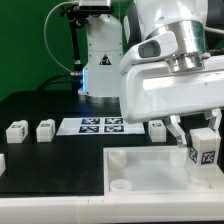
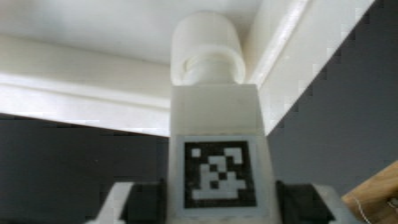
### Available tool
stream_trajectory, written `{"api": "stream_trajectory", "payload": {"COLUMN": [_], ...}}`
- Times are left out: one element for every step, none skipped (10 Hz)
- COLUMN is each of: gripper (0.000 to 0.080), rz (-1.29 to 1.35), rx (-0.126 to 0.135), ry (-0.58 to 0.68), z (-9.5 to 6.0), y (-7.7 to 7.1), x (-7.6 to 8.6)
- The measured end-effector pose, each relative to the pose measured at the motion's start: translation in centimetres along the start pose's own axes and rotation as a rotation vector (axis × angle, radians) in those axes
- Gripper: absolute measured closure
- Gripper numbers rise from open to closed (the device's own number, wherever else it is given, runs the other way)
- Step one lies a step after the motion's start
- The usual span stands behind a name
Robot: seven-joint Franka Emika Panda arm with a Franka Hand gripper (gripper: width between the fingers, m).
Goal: Assemble one leg
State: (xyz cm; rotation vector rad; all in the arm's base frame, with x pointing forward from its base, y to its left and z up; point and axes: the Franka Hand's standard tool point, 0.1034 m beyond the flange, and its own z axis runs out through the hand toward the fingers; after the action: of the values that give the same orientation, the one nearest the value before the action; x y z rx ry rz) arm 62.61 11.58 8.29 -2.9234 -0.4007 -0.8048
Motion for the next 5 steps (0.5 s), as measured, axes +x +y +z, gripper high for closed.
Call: {"api": "stream_trajectory", "payload": {"gripper": [0.0506,0.0506,0.042,0.0265,0.0265], "rz": [0.0,0.0,0.0,0.0,0.0], "rx": [-0.001,-0.002,-0.002,-0.001,-0.001], "ry": [0.007,0.008,0.008,0.007,0.007], "z": [0.17,0.12,0.14,0.15,0.15], "y": [0.0,0.01,0.01,0.01,0.01], "x": [-0.12,-0.03,-0.06,-0.07,-0.07]}}
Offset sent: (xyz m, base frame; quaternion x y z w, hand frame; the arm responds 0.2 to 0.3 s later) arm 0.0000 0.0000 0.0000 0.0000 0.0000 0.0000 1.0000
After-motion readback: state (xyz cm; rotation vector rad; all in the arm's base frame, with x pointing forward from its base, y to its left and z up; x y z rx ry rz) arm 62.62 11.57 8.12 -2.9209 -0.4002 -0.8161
